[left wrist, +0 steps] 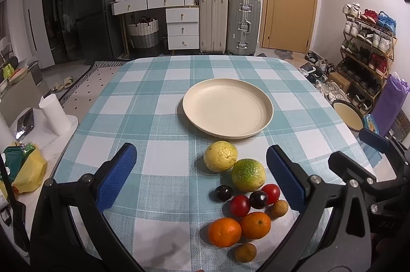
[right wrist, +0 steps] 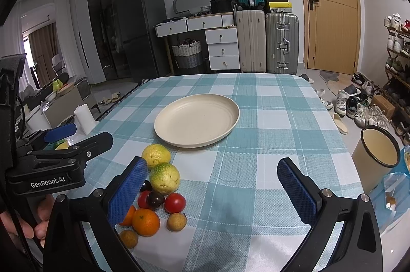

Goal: Organize fruits

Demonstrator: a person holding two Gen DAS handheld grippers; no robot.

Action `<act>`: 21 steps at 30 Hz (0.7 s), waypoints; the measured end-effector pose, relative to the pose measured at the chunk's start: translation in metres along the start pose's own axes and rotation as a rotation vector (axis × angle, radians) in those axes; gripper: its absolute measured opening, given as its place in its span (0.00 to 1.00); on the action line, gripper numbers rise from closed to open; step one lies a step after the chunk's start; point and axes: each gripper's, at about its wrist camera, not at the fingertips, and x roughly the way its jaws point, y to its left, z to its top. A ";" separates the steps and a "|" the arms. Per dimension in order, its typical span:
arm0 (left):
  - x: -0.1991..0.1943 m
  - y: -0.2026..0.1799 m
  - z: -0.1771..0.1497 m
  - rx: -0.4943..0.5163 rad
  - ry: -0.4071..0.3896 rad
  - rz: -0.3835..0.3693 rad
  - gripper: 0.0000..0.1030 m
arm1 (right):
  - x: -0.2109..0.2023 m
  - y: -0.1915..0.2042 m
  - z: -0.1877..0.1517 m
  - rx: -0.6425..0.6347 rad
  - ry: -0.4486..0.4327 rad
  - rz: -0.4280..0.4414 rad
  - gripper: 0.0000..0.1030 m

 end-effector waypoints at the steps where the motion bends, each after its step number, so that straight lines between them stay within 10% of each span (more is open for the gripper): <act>1: 0.000 0.000 0.000 0.000 0.000 0.000 0.99 | 0.000 0.000 0.000 0.000 0.000 0.001 1.00; 21: 0.000 0.002 -0.004 0.002 0.008 0.002 0.99 | -0.001 0.001 -0.001 0.003 0.002 0.002 1.00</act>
